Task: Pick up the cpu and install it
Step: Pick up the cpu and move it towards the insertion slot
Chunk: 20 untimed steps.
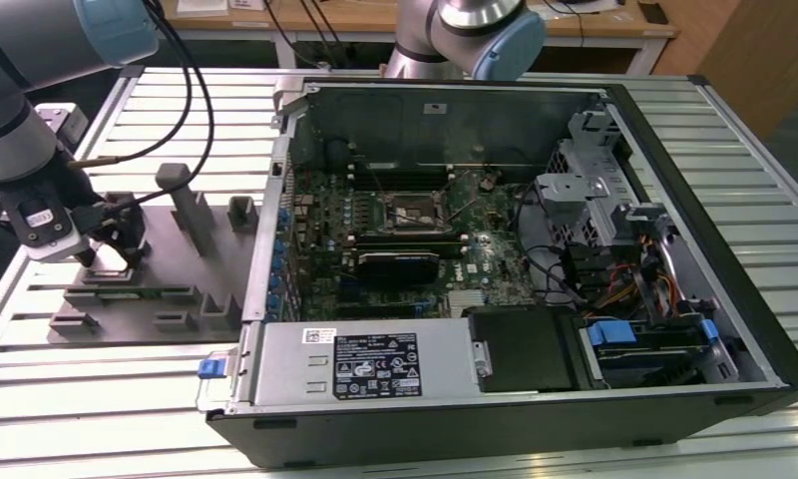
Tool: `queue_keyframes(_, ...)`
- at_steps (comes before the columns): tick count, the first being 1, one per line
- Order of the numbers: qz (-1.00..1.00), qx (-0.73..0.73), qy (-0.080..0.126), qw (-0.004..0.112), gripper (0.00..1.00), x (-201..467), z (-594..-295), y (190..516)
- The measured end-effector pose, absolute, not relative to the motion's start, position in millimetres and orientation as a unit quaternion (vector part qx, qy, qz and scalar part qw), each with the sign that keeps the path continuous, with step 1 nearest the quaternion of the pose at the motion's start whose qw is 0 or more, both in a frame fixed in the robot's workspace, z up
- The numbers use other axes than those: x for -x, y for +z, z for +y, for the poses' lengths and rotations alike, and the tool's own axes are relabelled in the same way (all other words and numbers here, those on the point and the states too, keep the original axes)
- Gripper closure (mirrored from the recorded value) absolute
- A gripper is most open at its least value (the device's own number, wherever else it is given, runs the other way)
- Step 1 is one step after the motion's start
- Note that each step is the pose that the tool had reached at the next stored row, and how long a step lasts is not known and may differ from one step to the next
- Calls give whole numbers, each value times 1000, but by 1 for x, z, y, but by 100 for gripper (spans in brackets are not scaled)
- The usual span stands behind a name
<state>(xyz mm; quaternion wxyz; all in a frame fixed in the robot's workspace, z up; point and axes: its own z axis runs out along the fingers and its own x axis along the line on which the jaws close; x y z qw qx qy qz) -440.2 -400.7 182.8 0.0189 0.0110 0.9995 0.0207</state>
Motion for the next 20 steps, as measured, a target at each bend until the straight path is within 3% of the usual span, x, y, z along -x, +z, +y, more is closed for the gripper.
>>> queue_keyframes(1,1000,-11,21,19,42,440,-401,183)
queue_keyframes(20,1000,-11,21,19,46,440,-401,184)
